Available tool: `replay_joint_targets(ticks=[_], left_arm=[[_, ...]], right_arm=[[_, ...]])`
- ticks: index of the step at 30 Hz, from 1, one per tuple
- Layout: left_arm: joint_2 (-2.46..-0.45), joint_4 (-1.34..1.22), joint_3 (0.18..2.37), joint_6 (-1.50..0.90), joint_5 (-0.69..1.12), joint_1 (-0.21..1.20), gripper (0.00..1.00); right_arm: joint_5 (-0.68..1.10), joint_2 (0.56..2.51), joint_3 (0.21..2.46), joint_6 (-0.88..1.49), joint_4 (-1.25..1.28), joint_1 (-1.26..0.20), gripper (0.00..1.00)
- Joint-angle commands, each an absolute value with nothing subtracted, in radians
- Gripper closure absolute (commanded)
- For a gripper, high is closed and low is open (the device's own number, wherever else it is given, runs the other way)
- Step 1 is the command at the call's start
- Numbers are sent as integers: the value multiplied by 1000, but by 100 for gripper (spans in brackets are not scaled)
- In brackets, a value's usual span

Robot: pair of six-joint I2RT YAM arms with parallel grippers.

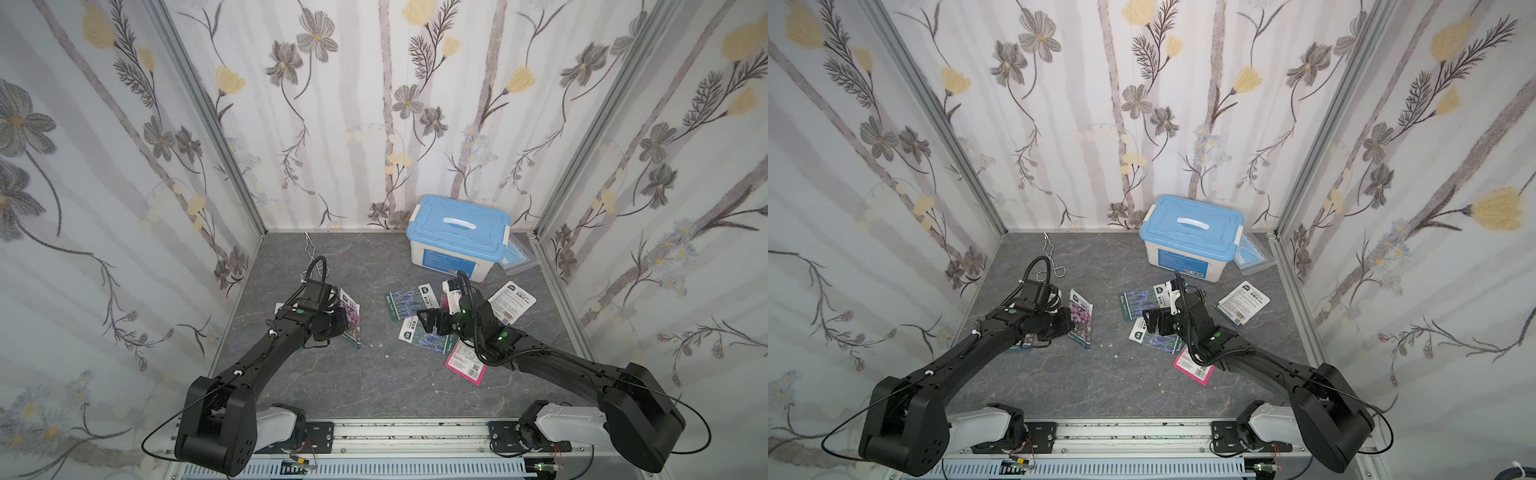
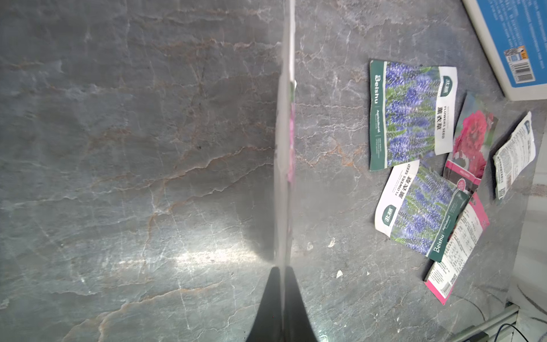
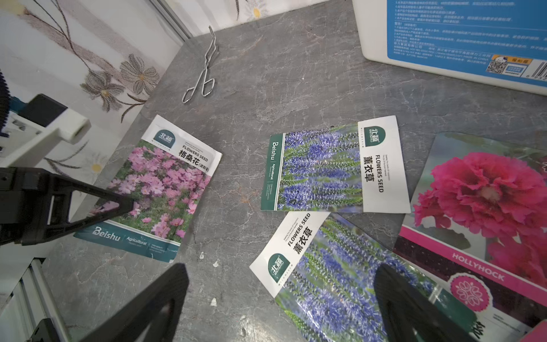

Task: Arrange the seed packets in a row
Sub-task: Place the seed packet at the center of the board.

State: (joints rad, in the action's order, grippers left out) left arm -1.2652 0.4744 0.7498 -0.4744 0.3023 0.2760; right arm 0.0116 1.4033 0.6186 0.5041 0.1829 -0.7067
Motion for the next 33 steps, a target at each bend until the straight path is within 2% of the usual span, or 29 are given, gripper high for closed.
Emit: replay_joint_targets(ticks=[1, 10, 13, 14, 15, 17, 21, 26, 33], left_arm=[[-1300, 457, 726, -495, 315, 277, 100], [-1359, 550, 723, -505, 91, 278, 100], [-1380, 557, 723, -512, 19, 278, 90], [-1390, 557, 720, -512, -7, 278, 83], [-1394, 557, 717, -510, -38, 278, 65], [-1385, 561, 716, -511, -81, 278, 43], [-1275, 618, 757, -517, -167, 284, 27], [-1157, 709, 887, -478, -196, 298, 26], [-1333, 624, 975, -512, -127, 468, 23]], right_arm=[[-6, 1393, 612, 498, 181, -706, 0], [20, 1410, 588, 501, 220, -706, 0], [33, 1423, 585, 502, 230, -706, 0], [39, 1425, 585, 502, 232, -706, 0], [43, 1425, 583, 501, 234, -706, 0], [51, 1422, 579, 500, 239, -707, 0], [55, 1415, 570, 497, 242, -706, 0], [57, 1402, 565, 497, 240, -703, 0], [113, 1364, 573, 500, 215, -651, 0]])
